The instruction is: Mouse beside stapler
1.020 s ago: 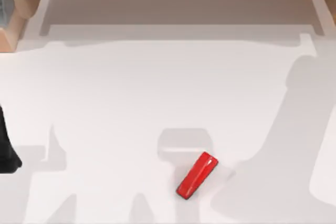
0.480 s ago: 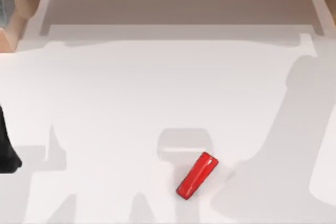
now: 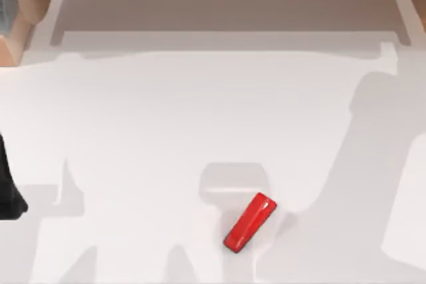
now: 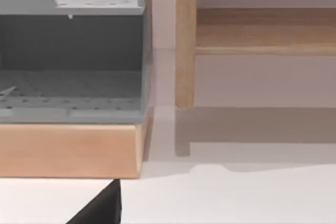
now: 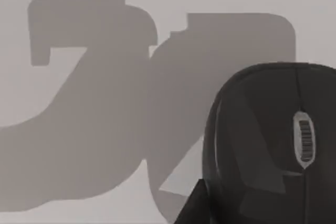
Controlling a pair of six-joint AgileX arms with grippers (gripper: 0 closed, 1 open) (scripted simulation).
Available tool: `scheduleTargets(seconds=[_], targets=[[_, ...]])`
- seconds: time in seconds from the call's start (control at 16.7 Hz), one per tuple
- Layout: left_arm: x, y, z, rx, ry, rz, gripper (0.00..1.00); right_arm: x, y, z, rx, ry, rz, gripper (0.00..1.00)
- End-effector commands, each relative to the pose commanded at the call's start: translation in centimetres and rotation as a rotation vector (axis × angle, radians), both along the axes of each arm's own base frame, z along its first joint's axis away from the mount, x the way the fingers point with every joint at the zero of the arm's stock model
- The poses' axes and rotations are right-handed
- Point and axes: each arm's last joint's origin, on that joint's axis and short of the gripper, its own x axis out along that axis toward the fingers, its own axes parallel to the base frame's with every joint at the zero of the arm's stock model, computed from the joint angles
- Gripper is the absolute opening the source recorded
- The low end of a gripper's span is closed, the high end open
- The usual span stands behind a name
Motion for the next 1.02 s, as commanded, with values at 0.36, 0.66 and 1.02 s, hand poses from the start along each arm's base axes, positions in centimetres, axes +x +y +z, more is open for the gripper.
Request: scheduleTargets(seconds=[0.36,0.66,1.02], targets=[[0.0,0.0,0.0,0.000,0.000,0.000,1.00,-2.2,2.2,7.5,-0.038,-0.103,-0.109,0.00],[0.0,0.0,0.0,0.000,0.000,0.000,1.00,-4.4,8.2,11.9,-0.024,-0.185,-0.207,0.00],[0.0,0.0,0.0,0.000,0.000,0.000,1.00,-7.6,18.0,11.4,0.039,-0.180,-0.281,0.00]])
